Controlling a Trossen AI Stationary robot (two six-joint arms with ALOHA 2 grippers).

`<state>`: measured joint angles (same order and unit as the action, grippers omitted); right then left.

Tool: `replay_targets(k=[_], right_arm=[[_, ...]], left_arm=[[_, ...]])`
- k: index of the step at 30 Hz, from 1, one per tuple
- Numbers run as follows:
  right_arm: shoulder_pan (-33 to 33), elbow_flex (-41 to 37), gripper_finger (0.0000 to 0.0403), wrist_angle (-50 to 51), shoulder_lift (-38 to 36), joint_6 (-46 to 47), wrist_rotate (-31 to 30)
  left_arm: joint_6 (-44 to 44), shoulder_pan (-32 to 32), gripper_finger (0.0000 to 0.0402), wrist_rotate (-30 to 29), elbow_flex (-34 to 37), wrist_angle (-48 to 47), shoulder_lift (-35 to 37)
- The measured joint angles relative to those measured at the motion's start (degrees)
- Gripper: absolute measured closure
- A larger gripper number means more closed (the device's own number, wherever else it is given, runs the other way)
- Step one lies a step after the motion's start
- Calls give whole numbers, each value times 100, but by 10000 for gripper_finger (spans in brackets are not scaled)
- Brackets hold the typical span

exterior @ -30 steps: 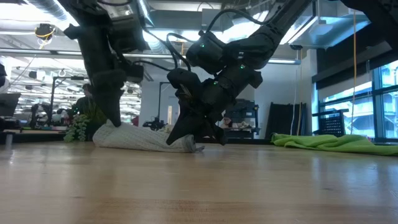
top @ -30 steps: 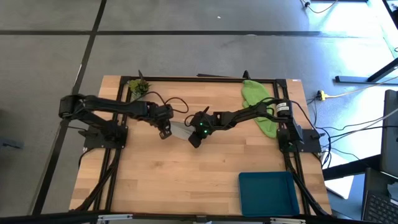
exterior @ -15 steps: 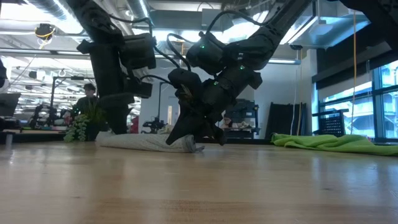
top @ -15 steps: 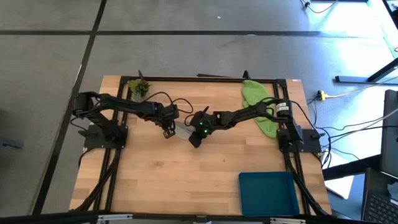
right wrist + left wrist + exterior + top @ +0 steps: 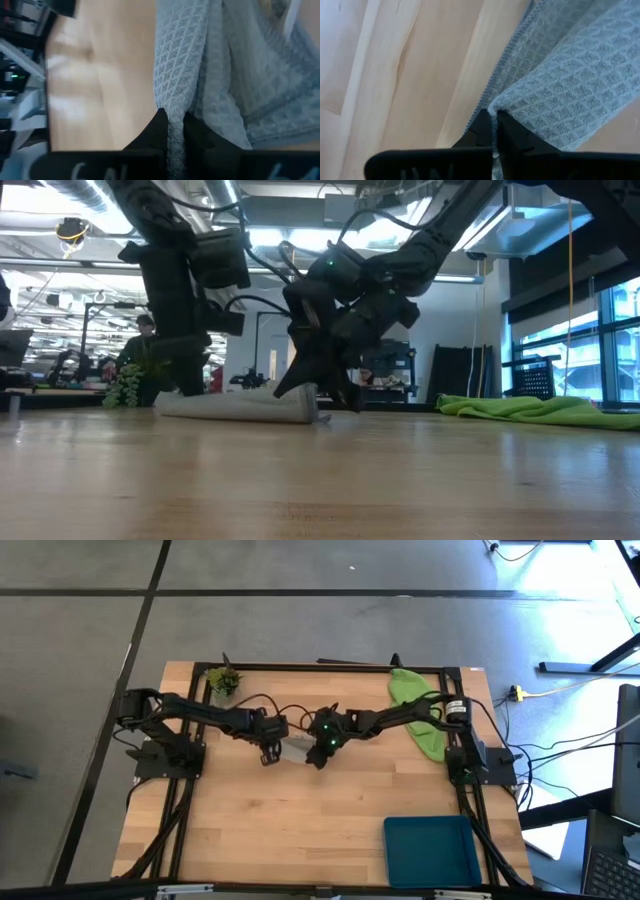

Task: Roll microfiber towels into tight, uniform cylinder then place into a basket
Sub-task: Roll the gray towel

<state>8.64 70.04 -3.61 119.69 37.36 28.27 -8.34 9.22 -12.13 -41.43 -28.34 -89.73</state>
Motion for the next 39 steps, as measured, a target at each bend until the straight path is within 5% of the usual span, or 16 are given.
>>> replay_targets(k=[15, 39], right_arm=[[498, 2, 375, -37, -154, 7, 195], [859, 44, 375, 503, 30, -9, -536]], left_arm=[[231, -324, 401, -162, 9, -52, -7], [970, -613, 401, -87, 7, -42, -7]])
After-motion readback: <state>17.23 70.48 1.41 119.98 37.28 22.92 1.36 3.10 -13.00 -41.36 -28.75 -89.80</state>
